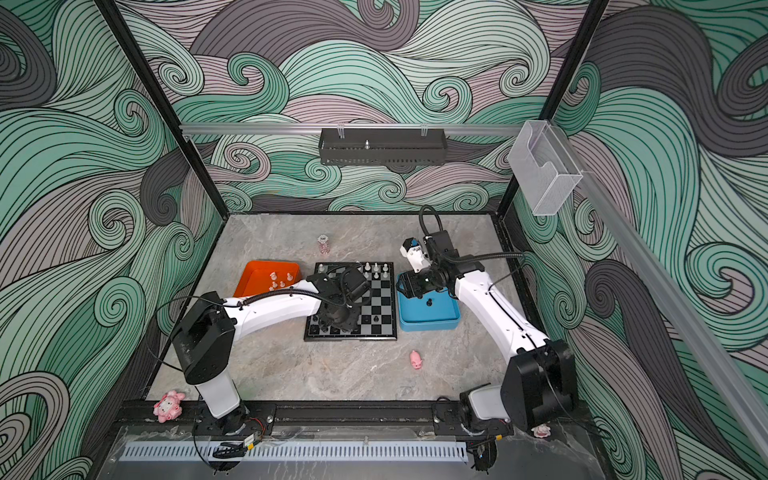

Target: Set up the chess pieces on the board

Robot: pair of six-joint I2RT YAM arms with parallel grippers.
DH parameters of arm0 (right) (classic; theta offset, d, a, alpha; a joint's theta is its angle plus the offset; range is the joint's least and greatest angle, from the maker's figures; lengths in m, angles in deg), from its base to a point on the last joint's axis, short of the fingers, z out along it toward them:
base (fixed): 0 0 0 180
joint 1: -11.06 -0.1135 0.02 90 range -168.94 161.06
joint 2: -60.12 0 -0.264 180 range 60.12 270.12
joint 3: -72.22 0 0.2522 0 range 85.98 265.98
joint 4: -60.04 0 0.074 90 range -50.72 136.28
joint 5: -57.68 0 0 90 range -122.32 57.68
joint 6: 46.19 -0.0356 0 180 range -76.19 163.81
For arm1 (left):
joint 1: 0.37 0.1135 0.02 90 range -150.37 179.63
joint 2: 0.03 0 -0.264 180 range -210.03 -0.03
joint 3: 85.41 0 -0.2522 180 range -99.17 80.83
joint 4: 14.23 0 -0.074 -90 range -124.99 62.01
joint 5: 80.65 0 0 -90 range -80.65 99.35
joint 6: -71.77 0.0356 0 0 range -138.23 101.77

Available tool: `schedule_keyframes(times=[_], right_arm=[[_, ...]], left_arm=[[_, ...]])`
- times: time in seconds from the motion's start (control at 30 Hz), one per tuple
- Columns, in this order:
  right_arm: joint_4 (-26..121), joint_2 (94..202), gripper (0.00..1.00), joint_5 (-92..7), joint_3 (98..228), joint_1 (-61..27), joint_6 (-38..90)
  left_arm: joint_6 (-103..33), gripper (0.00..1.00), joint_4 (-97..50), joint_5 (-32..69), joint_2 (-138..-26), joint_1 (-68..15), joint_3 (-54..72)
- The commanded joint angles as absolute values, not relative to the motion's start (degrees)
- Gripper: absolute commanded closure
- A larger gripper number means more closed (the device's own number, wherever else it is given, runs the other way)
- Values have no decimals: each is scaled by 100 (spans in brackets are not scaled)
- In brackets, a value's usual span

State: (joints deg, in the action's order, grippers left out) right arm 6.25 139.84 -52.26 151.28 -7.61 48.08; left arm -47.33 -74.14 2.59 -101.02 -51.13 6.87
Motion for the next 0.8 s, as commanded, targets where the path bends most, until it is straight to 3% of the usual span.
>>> schedule_keyframes(times=[0.0, 0.1, 0.3, 0.4, 0.57, 0.77], right_arm=[[637, 13931, 38, -5239, 15091, -731, 4865], [633, 13922, 39, -5222, 15093, -738, 4870], [630, 13914, 38, -5223, 15133, -722, 4805], [631, 13905, 31, -5154, 15163, -723, 4707], [607, 13937, 14, -4955, 15255, -598, 4509], [68, 14640, 12, -4946, 16019, -373, 5004]], left_arm=[[-4723, 59, -7774, 103, -9801, -5143, 399], [-4714, 55, -7924, 24, -9658, -5139, 279], [-4654, 37, -8192, -283, -9352, -5074, -46], [-4586, 26, -8226, -279, -9160, -4891, -172], [-4456, 7, -7937, 80, -8664, -4192, -86], [-4255, 1, -7438, 982, -8263, -2860, -83]])
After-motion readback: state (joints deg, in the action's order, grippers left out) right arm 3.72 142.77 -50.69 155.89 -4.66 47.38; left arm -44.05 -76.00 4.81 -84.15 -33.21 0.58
